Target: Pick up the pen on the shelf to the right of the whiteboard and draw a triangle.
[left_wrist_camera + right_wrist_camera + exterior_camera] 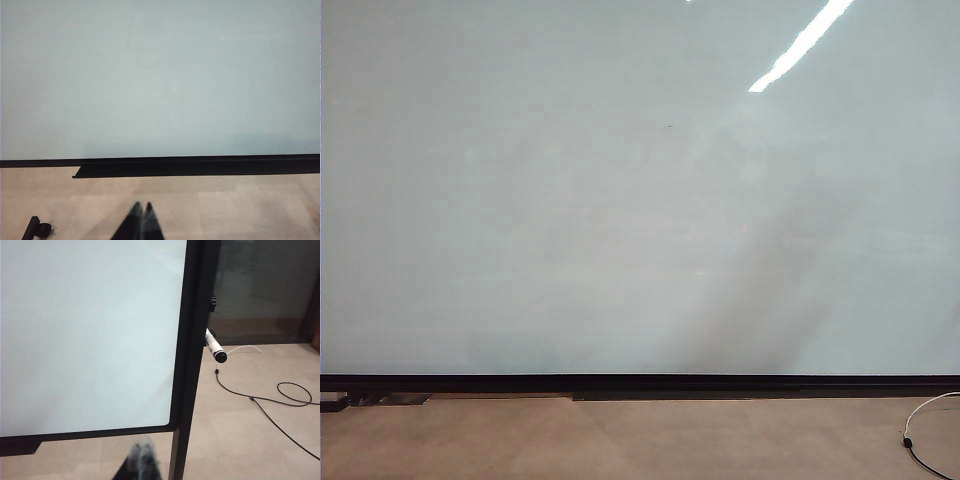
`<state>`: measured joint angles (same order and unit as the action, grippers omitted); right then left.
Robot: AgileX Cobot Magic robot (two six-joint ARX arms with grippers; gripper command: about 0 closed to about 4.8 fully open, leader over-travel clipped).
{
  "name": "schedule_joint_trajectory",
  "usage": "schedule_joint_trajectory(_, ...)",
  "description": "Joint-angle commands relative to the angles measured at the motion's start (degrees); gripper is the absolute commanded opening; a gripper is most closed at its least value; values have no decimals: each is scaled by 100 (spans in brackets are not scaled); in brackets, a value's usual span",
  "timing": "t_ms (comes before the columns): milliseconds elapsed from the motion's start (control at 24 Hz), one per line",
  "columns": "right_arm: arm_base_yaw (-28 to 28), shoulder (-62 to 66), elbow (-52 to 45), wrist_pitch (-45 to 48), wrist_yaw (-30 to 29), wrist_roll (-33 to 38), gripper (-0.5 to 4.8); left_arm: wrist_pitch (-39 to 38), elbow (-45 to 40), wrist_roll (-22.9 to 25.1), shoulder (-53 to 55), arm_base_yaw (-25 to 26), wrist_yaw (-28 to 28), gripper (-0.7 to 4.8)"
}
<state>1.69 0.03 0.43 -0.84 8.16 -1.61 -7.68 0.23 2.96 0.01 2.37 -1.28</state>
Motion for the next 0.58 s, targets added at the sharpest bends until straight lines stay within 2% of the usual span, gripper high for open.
schedule_joint_trajectory(42,0,2,-28,103,33,9,-6,44,20,2,0,-2,-2,-5)
schedule_joint_trajectory(375,0,2,-28,111,28,15,-6,44,20,2,0,-2,-2,-5)
schedule_joint_trajectory(458,0,2,-31,315,-374,258,-5,44,20,2,0,-2,-2,-5)
schedule_joint_trajectory(500,0,2,-33,662,-837,269,-5,44,20,2,0,-2,-2,-5)
schedule_joint_trajectory(583,11,2,-33,1281,-1091,328,-5,44,20,2,0,-2,-2,-5)
